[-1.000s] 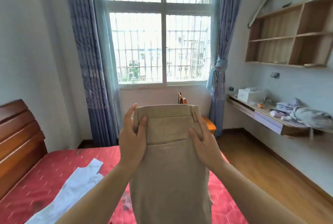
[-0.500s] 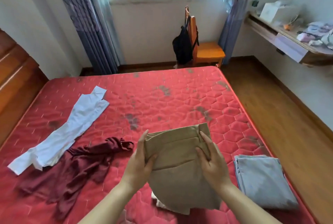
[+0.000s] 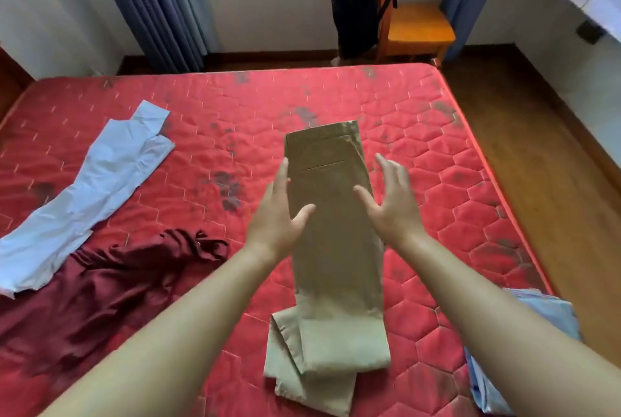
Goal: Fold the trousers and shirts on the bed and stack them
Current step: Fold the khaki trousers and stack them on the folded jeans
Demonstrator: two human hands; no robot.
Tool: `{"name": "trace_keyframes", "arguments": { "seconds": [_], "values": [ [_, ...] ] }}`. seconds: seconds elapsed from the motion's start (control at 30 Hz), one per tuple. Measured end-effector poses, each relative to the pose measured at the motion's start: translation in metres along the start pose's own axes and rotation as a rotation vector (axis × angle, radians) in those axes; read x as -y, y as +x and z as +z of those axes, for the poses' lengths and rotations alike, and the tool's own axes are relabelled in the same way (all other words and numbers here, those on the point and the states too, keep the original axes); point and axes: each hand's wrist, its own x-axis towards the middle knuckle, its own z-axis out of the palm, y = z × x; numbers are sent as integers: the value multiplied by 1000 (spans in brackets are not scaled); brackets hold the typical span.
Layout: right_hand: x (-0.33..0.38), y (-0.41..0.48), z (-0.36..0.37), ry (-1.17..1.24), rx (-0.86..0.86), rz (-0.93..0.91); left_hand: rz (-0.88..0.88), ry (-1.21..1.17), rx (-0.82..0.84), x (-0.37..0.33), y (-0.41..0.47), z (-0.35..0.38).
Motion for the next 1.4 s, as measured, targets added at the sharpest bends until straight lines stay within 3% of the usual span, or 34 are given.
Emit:
{"name": "trace_keyframes", "arguments": {
  "seconds": [0.33, 0.67, 0.97, 1.13, 1.4],
  "values": [
    [-203, -173, 91, -76, 263, 362, -377, 70, 278, 155, -133, 144],
    [-290, -233, 141, -80, 278, 506, -675, 6, 197, 223, -202, 235],
    [-292, -246, 143, 75, 107, 532, -606, -75, 101, 213, -228, 230],
    [-268, -243, 136, 223, 48, 558, -484, -72, -54, 195, -221, 208],
    [-187, -172, 109, 439, -233, 328, -292, -232, -292, 148, -149, 142]
  ]
}}
